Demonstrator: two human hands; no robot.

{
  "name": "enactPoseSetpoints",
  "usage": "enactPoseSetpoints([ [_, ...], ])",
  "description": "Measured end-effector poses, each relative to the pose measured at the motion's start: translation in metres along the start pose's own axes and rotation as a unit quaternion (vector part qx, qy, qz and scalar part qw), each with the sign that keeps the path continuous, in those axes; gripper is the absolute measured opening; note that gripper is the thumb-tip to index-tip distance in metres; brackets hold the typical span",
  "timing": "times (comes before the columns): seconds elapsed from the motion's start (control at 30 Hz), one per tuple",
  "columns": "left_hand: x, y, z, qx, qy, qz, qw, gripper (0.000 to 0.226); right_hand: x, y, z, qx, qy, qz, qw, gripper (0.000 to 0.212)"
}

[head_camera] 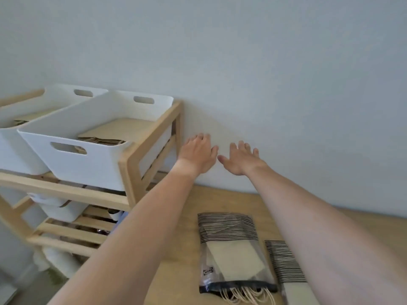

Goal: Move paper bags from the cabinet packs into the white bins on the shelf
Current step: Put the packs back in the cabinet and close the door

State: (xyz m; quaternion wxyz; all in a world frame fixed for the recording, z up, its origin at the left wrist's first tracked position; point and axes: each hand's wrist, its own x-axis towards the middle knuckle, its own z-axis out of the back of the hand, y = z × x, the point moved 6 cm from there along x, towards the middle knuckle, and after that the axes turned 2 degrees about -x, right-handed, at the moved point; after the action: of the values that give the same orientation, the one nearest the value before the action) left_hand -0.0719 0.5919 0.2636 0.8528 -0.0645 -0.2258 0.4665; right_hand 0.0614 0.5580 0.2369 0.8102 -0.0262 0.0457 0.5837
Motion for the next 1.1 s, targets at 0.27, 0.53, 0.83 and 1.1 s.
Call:
enactPoseSetpoints([
  [0.27, -0.128, 0.001, -0.152, -0.086, 0.115, 0.173, 0.974, 0.045, -0.07, -0.056, -0.173, 0.136, 0.132, -0.066, 0.98, 0.077],
  [0.53, -0.23, -0.003, -0.236, -0.075, 0.185, 0.309, 0.93, 0.066, -0.134, -0.091, -0.268, 0.157, 0.183, -0.09, 0.966, 0.094],
  [0.83, -0.266, -0.016, -0.236, -0.053, 0.303, 0.223, 0.925, 0.143, -0.158, -0.079, -0.276, 0.151, 0.105, -0.05, 0.982, 0.093],
  [1.1, -0.286, -0.011, -0.247, 0.087, 0.287, 0.128, 0.945, 0.119, -0.192, -0.073, -0.285, 0.131, 0.033, -0.032, 0.99, 0.096],
])
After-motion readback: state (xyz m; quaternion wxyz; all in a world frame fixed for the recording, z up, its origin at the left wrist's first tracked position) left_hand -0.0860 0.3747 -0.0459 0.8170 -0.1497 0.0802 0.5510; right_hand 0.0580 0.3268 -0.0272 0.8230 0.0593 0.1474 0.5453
